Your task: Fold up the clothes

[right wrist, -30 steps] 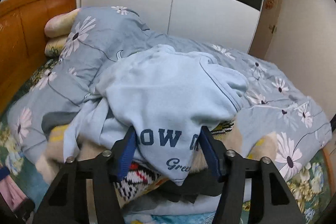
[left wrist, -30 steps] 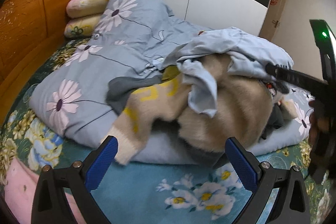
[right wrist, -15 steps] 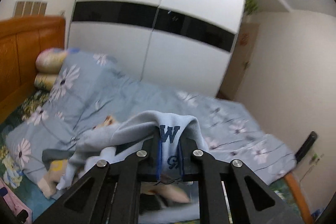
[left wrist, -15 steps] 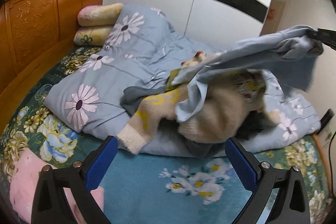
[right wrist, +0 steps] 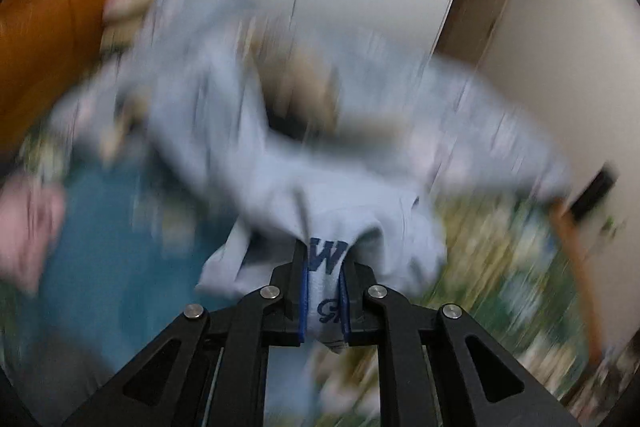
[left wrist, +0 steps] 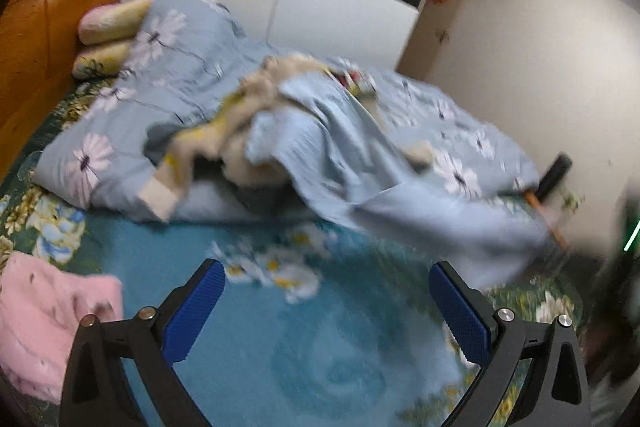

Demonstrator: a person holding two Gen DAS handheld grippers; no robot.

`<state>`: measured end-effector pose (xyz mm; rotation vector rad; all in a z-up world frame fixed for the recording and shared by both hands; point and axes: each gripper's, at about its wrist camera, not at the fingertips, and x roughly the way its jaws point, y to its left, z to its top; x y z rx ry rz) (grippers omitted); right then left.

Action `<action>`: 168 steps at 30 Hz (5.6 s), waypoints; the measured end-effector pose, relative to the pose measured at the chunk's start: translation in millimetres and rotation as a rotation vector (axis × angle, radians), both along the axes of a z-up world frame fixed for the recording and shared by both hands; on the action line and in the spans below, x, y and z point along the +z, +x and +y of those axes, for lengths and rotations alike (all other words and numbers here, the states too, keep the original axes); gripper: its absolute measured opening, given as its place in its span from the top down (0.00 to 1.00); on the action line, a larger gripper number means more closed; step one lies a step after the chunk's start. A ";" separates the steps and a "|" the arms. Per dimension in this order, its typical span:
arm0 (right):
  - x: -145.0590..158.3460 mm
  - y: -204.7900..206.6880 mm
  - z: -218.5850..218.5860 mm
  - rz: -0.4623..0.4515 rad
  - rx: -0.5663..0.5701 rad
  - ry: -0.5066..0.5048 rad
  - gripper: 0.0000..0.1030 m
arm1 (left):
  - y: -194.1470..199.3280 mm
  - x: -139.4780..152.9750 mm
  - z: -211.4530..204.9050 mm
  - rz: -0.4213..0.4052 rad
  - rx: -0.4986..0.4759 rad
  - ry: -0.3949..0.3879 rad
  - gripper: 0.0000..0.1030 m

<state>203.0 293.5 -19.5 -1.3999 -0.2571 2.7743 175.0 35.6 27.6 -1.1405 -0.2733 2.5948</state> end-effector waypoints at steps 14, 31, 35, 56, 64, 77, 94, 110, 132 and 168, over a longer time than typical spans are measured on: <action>-121.1 115.9 11.9 -0.103 -0.053 -0.405 0.70 | -2.8 -73.4 111.1 -0.218 -0.134 -0.182 0.00; -145.7 51.9 126.0 -0.010 -0.360 -0.765 0.56 | -54.5 -153.3 164.2 -0.354 -0.230 -0.216 0.13; -146.1 22.2 123.4 -0.020 -0.316 -0.792 0.58 | -55.1 -151.5 189.9 -0.305 -0.374 -0.293 0.13; -98.8 50.9 150.7 0.071 -0.261 -0.820 0.98 | -64.2 -172.3 278.3 -0.250 -1.059 -0.380 0.34; -92.9 53.5 147.7 0.062 -0.256 -0.804 0.98 | -47.7 -161.1 274.6 -0.184 -1.060 -0.399 0.98; -75.1 71.3 131.5 0.034 -0.286 -0.729 0.74 | -32.5 -53.8 68.6 0.029 -0.395 -0.126 0.98; -104.3 -69.0 37.2 -0.164 -0.105 -0.590 0.60 | 18.1 -59.1 -64.2 -0.005 -0.116 -0.132 0.98; -121.7 -102.3 -46.1 -0.418 0.534 -0.184 0.75 | -11.4 -88.1 -94.9 -0.088 -0.044 -0.128 0.98; 218.0 1.7 15.3 0.321 0.017 -0.038 0.94 | 14.7 137.7 -51.0 0.390 -0.098 -0.046 0.98; 5.2 83.8 35.2 -0.015 -0.070 -0.239 0.97 | 32.9 4.5 -18.8 0.087 -0.114 -0.158 0.98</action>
